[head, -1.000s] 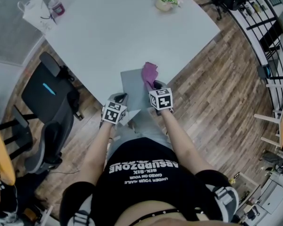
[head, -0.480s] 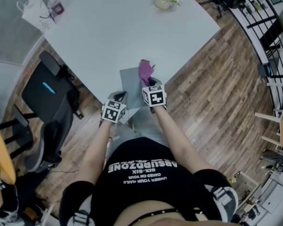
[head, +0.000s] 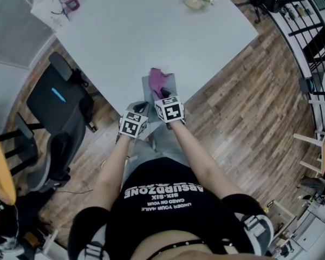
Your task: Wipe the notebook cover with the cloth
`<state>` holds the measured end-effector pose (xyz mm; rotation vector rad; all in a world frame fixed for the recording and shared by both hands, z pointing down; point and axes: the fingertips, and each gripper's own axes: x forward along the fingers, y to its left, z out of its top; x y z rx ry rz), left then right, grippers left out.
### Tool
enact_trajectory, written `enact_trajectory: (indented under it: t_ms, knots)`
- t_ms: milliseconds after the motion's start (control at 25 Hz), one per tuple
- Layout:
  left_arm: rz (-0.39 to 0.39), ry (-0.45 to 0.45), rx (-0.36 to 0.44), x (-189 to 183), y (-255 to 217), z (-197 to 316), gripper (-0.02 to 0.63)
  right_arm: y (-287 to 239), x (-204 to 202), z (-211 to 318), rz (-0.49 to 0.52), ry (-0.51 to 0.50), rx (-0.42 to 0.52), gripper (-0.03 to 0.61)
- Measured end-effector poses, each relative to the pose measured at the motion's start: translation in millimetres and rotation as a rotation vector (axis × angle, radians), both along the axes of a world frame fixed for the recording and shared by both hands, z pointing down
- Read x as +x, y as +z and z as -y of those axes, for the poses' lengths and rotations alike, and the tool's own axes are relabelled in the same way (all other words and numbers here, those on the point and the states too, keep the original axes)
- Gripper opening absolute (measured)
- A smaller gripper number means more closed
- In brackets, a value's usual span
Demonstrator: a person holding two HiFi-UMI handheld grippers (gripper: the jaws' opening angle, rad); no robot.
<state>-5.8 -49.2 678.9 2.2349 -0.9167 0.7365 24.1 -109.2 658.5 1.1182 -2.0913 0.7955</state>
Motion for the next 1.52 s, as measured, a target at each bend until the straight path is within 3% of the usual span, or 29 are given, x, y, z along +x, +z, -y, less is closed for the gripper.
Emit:
enact_trajectory:
  t_ms: [240,440,880,1520]
  knots:
    - [0.008,-0.058,-0.011,-1.0,-1.2,-0.6,0.017,-1.2,-19.0,-5.3,0.034,-0.046,-0.005,0.095]
    - [0.057,0.017,-0.013,4.0,-2.1,-21.6,0.017,0.5,-26.3,-10.9,0.047,-0.066,-0.007,0.095]
    - [0.056,0.019,-0.030,-5.8,1.0,-50.1,0.017,-2.5,-32.3,-27.9,0.103,-0.089,0.004,0.095]
    - [0.071,0.079,-0.016,13.7,-1.2,-71.1,0.017,-3.8,-27.7,-63.8,0.148,-0.127,-0.019,0.095]
